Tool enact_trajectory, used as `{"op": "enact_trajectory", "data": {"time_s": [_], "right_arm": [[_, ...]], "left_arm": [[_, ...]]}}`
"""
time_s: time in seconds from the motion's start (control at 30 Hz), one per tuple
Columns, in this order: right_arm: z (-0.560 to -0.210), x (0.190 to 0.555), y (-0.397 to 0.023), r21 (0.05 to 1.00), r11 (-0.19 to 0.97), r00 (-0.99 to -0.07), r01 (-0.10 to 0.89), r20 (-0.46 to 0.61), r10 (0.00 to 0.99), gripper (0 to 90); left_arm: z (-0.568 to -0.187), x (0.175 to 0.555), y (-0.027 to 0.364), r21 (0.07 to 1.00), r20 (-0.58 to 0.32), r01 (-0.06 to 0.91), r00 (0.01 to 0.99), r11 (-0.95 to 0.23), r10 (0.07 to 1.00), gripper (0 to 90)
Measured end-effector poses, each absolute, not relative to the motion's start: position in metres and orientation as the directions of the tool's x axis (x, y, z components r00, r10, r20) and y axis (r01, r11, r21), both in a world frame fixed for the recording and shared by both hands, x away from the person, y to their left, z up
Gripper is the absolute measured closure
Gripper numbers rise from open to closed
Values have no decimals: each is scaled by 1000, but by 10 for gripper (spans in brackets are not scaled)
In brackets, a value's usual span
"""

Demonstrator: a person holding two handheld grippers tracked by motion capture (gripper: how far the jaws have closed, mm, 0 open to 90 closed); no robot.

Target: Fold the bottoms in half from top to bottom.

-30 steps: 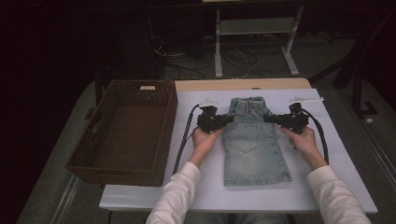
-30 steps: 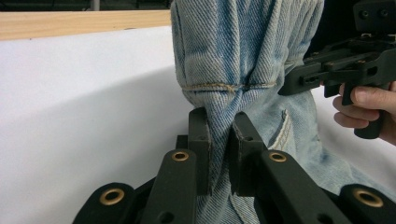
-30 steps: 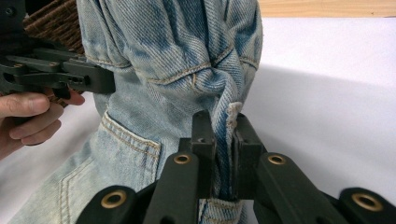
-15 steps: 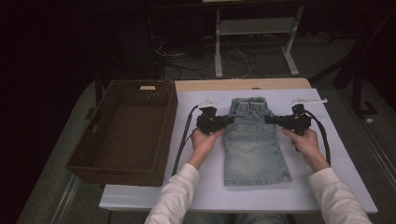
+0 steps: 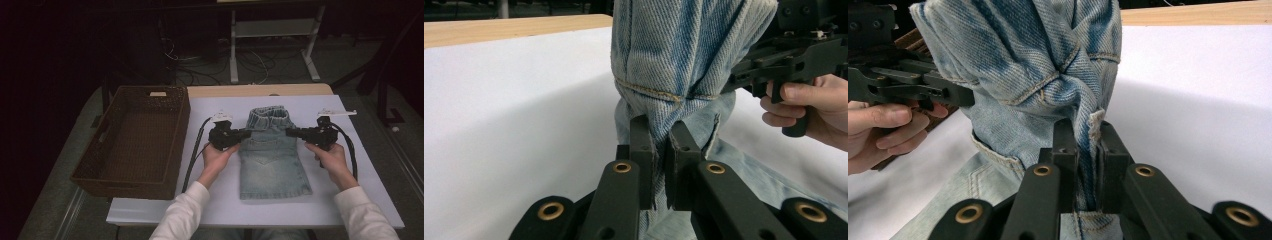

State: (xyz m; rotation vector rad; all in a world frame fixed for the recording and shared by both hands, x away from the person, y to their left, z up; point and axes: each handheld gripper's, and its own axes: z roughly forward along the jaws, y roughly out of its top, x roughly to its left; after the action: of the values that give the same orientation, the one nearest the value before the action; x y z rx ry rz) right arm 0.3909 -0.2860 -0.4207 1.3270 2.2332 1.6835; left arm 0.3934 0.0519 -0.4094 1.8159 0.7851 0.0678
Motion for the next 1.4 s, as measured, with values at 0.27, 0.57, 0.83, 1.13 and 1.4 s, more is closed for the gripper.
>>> {"op": "enact_trajectory", "data": {"time_s": [0.27, 0.57, 0.83, 1.13, 1.4], "right_arm": [[-420, 380, -287, 799, 46, -635, 599, 439, 636, 811], [-421, 369, -288, 790, 61, -637, 610, 443, 631, 803], [-424, 357, -288, 767, 81, -619, 636, 445, 647, 794], [-426, 341, -285, 758, 100, -618, 645, 439, 652, 779], [-433, 327, -283, 756, 125, -622, 643, 420, 661, 765]], "left_arm": [[-408, 383, 52, 863, -308, 463, 800, -203, 516, 848], [-410, 370, 53, 860, -300, 453, 821, -235, 486, 849], [-418, 359, 50, 862, -293, 444, 830, -245, 474, 844], [-425, 346, 53, 853, -283, 440, 842, -281, 460, 843], [-433, 337, 54, 842, -276, 439, 850, -313, 449, 834]]}}
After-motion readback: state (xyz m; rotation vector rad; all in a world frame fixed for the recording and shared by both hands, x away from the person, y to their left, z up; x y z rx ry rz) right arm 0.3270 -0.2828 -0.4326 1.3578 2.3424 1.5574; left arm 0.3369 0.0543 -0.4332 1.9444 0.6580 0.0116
